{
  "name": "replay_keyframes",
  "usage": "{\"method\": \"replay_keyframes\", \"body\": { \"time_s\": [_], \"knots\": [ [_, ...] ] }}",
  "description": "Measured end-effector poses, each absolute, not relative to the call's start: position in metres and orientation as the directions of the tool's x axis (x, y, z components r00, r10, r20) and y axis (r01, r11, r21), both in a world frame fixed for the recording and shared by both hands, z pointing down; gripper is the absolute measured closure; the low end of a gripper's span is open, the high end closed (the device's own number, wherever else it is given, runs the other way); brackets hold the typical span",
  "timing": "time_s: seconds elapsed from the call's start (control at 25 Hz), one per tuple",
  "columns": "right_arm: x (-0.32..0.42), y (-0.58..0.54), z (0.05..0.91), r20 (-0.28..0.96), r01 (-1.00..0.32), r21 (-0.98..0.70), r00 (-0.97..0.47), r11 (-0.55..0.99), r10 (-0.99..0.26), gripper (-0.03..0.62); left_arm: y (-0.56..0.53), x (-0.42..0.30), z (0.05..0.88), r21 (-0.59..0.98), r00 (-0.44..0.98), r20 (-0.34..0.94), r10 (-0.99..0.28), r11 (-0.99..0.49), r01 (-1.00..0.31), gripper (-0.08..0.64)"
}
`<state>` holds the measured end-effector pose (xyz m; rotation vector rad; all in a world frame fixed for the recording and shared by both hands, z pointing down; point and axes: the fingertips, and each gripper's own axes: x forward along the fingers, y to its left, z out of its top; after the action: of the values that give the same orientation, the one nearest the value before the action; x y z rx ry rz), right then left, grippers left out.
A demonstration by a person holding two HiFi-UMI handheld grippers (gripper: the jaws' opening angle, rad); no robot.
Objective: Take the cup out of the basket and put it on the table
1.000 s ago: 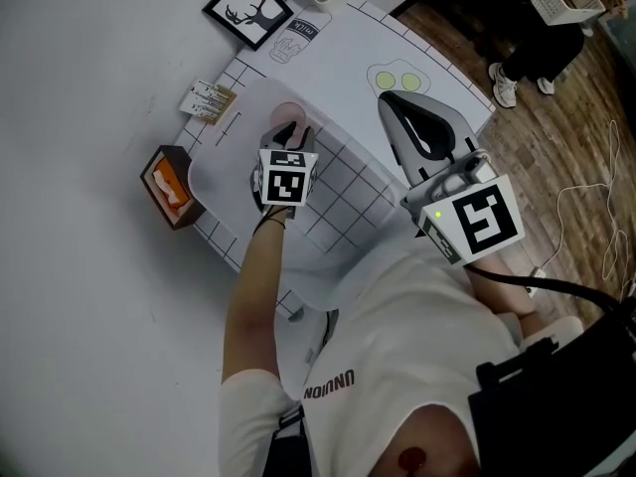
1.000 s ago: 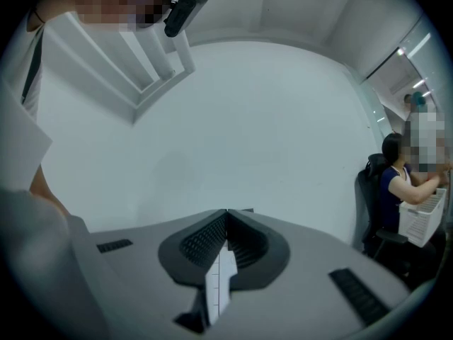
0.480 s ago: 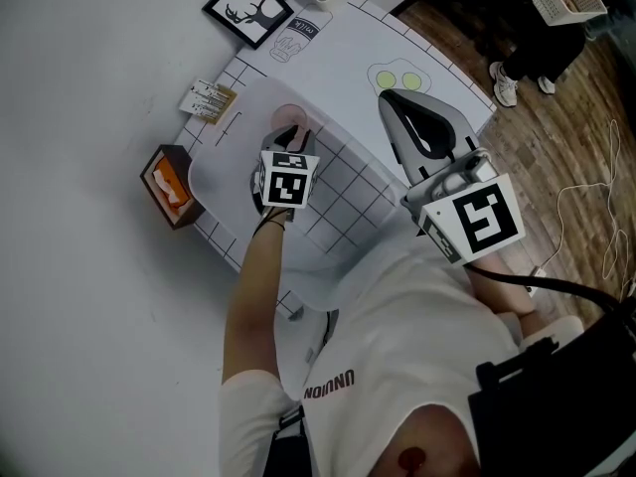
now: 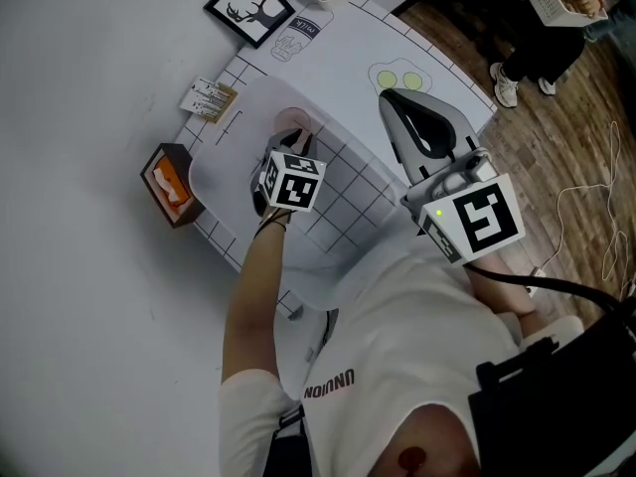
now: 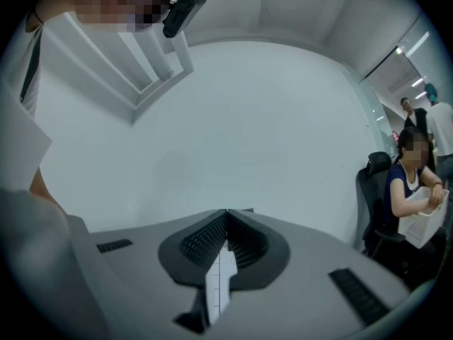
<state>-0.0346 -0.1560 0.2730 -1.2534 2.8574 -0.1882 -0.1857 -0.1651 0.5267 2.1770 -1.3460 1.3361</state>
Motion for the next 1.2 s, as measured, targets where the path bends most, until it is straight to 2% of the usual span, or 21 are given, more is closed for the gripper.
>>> {"method": "replay_keyframes", "body": {
  "time_s": [0.48, 0.68, 1.2],
  "knots": [
    [-0.033, -0.156, 0.274, 0.032, -0.736, -0.120, -0.674, 0.667, -0.738, 0.572, -0.162, -0.183, 0.532, -0.230, 0.152, 0.818, -0.555, -0.557, -0.798, 0.496],
    [-0.033, -0.157, 0.273, 0.031, -0.737, -0.121, -0.673, 0.666, -0.739, 0.572, -0.162, -0.182, 0.532, -0.261, 0.142, 0.819, -0.556, -0.581, -0.771, 0.529],
    [-0.033, -0.158, 0.272, 0.028, -0.735, -0.119, -0.675, 0.668, -0.737, 0.572, -0.168, -0.189, 0.522, -0.246, 0.144, 0.793, -0.593, -0.527, -0.813, 0.531]
  ]
}}
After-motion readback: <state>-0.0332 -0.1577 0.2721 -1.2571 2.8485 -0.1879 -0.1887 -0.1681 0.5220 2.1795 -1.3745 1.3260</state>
